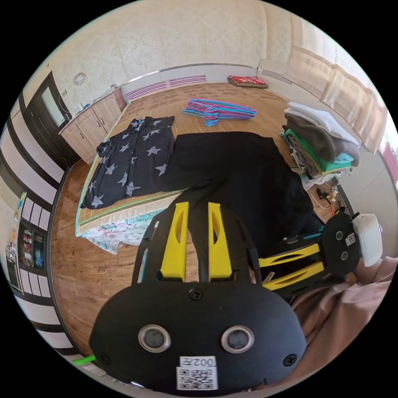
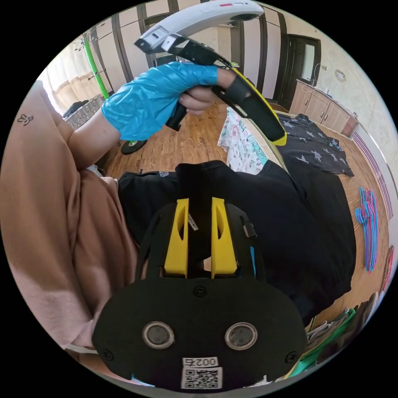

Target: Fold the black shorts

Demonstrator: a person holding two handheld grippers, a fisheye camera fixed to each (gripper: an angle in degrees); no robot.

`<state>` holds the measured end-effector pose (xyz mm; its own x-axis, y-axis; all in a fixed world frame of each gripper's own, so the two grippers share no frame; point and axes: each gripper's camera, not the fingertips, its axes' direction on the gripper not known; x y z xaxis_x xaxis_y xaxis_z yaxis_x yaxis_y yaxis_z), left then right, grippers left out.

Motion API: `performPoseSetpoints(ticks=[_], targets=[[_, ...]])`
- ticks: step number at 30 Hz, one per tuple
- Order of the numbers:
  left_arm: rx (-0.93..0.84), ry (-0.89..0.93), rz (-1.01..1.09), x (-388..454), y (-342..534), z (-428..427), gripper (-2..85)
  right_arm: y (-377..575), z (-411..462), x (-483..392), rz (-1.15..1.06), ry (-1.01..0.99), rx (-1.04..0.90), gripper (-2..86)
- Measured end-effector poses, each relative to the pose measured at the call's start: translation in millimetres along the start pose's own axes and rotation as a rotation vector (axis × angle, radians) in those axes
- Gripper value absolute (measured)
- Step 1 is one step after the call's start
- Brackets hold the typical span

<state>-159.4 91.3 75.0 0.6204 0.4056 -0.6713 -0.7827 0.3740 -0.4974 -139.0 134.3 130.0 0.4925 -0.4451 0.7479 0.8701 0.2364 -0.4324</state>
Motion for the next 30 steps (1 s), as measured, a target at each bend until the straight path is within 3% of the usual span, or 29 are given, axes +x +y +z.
performPoseSetpoints(ticks=[4,9,18,25,30], targets=[[-0.006,0.006,0.005,-2.1,30.9,-10.2,3.7,9.1,1.1,-13.5,0.049,-0.037,0.034,0.9],[0.010,0.044,0.070,-7.5,70.9,-23.0,4.0,19.7,-3.8,-32.2,0.090,0.000,0.082,-0.2],[-0.016,0.167,0.256,-30.5,146.4,-42.5,4.8,23.7,10.2,-85.0,0.003,0.032,0.061,9.5],[-0.013,0.317,0.402,-37.1,198.2,-57.2,7.4,18.7,33.3,-116.7,0.004,0.128,0.027,1.4],[0.020,0.312,0.444,-39.5,222.4,-62.9,9.6,21.9,28.5,-139.5,-0.020,0.150,0.056,-0.3]])
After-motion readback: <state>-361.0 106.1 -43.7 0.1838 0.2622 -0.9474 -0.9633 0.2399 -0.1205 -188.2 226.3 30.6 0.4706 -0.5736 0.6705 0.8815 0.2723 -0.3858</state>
